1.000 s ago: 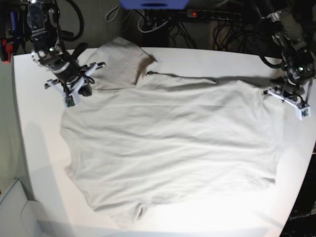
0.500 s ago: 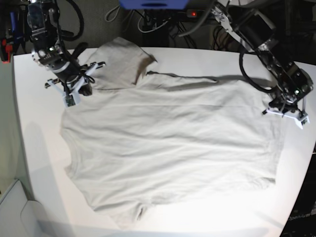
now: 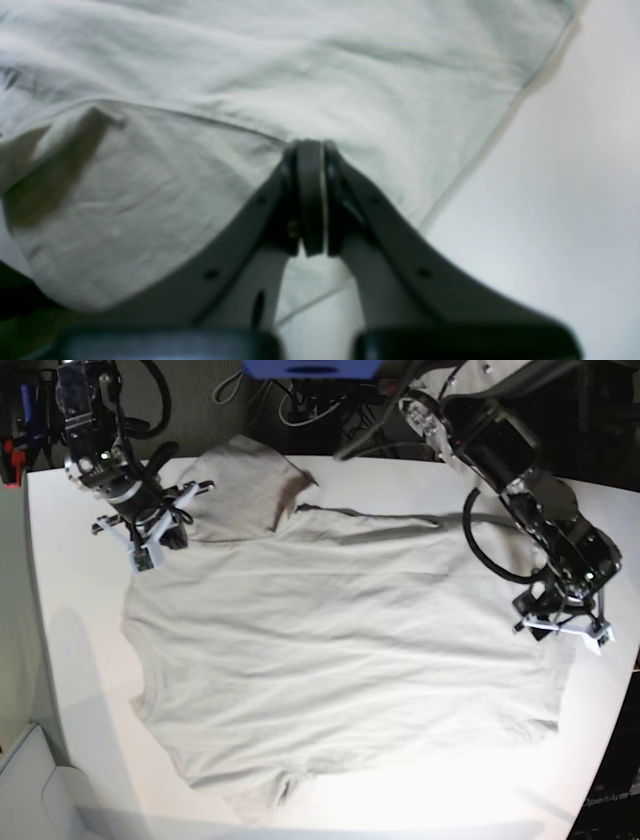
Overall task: Layout the t-shirt on the table in an organized manner, then fold the t-shirt properly
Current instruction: 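Release the shirt edge and lift the left gripper away, then lower the left gripper onto the shirt's side edge and grasp it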
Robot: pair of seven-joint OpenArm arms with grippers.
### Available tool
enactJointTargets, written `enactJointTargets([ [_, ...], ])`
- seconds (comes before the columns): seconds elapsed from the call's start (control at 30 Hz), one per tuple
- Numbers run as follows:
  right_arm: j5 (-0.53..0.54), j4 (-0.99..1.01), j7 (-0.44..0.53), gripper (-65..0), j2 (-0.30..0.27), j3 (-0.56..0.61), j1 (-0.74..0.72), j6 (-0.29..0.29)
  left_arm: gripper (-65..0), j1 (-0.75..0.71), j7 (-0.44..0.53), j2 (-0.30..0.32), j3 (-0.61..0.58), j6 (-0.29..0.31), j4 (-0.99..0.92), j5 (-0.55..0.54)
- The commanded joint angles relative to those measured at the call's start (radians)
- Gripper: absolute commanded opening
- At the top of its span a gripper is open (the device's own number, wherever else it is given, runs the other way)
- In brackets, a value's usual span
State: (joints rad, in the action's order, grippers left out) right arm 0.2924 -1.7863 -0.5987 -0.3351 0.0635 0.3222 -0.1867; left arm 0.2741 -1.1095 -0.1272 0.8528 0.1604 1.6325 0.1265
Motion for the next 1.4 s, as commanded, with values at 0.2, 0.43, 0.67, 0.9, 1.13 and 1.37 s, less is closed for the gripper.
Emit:
enactJointTargets([
  [0.2, 0.006, -0.019, 0.026, -65.0, -0.009, -0.006, -0.005, 0.006, -24.5, -0.160, 0.019, 0.071, -0.002, 0.008, 0.206, -0.014],
  [0.43, 0.006, -0.019, 0.029, -65.0, -0.009, -0.006, -0.008, 0.006, -24.6, -0.301, 0.141, 0.154, -0.010, 0.008, 0.113, -0.014],
  [0.67, 0.006, -0.019, 0.029, -65.0, -0.009, -0.004, -0.016, 0.006, -24.7, -0.264, 0.277, 0.172, -0.011, 0.005, -0.114, -0.003],
  [0.9, 0.006, -0.019, 0.030, -65.0, -0.009, -0.004, -0.018, 0.006, -24.7, -0.203, 0.279, 0.160, -0.073, -0.002, -0.139, -0.003],
  [1.13, 0.006, -0.019, 0.023, -65.0, -0.009, -0.006, -0.034, 0.006, -24.7, -0.151, 0.286, 0.146, -0.162, -0.003, -0.177, -0.003],
  [1.37, 0.006, -0.017, 0.023, -65.0, -0.015, -0.006, -0.039, 0.006, -24.7, -0.121, 0.289, 0.142, -0.157, -0.003, -0.234, -0.003],
])
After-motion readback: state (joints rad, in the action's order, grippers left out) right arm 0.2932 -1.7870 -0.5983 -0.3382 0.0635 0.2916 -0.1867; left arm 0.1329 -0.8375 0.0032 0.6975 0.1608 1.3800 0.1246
